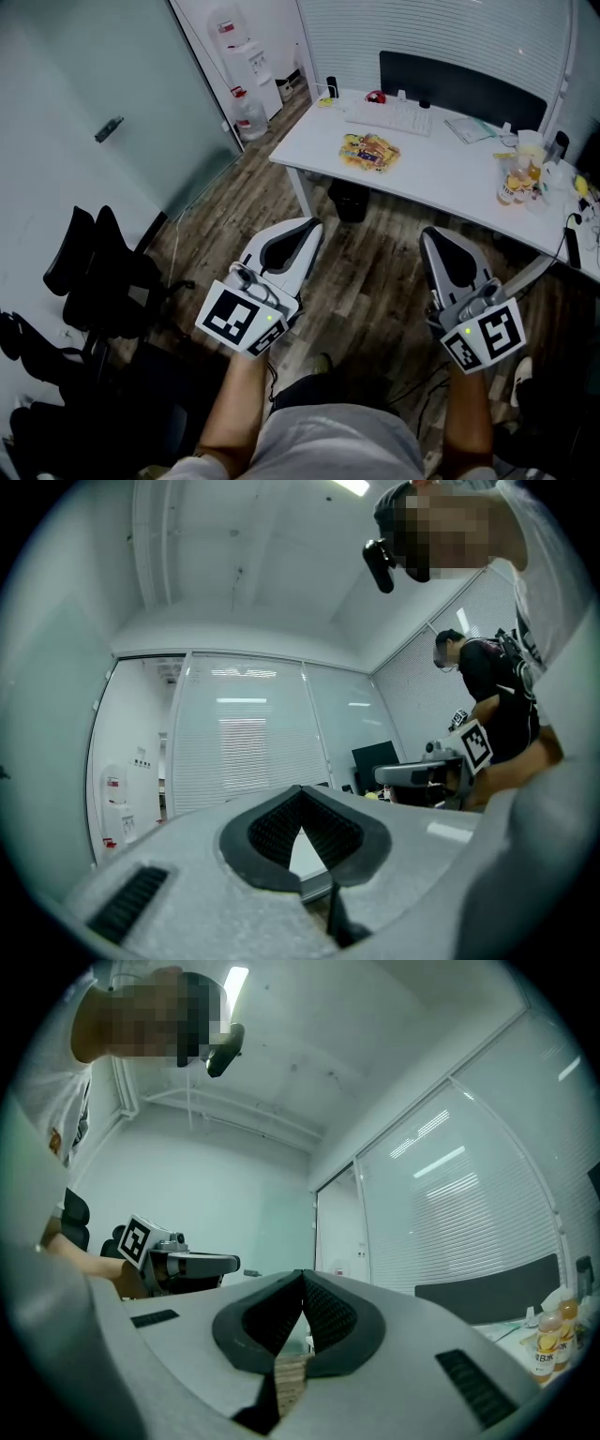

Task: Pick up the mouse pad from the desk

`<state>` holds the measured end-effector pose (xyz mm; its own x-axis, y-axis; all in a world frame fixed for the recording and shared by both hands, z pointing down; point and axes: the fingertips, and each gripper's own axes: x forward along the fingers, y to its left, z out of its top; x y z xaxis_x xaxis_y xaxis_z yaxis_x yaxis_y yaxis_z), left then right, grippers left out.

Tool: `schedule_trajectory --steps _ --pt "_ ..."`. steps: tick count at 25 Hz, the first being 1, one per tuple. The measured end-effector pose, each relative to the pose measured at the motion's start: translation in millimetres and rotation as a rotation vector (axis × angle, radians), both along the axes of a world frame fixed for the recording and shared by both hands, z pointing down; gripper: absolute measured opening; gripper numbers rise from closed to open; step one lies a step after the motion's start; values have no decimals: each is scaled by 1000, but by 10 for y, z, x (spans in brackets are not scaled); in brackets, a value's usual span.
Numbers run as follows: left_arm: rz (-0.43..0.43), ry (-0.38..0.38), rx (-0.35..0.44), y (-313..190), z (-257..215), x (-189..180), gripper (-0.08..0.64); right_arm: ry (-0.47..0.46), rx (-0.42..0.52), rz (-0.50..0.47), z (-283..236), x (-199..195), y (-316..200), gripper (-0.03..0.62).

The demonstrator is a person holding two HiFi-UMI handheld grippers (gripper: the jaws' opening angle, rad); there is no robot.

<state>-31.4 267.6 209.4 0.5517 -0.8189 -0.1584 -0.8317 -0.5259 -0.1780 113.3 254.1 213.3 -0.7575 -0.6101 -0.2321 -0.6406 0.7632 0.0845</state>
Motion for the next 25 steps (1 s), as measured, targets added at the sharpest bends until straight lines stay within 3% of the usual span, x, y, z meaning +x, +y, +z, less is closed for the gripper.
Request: schedule_trajectory --steps 14,25 --pt "8 9 6 -643 88 -155 15 39 -14 10 126 -143 -590 11" --pt "29 -4 2 -1488 118 -593 14 72 -35 36 173 -598 -1421 11"
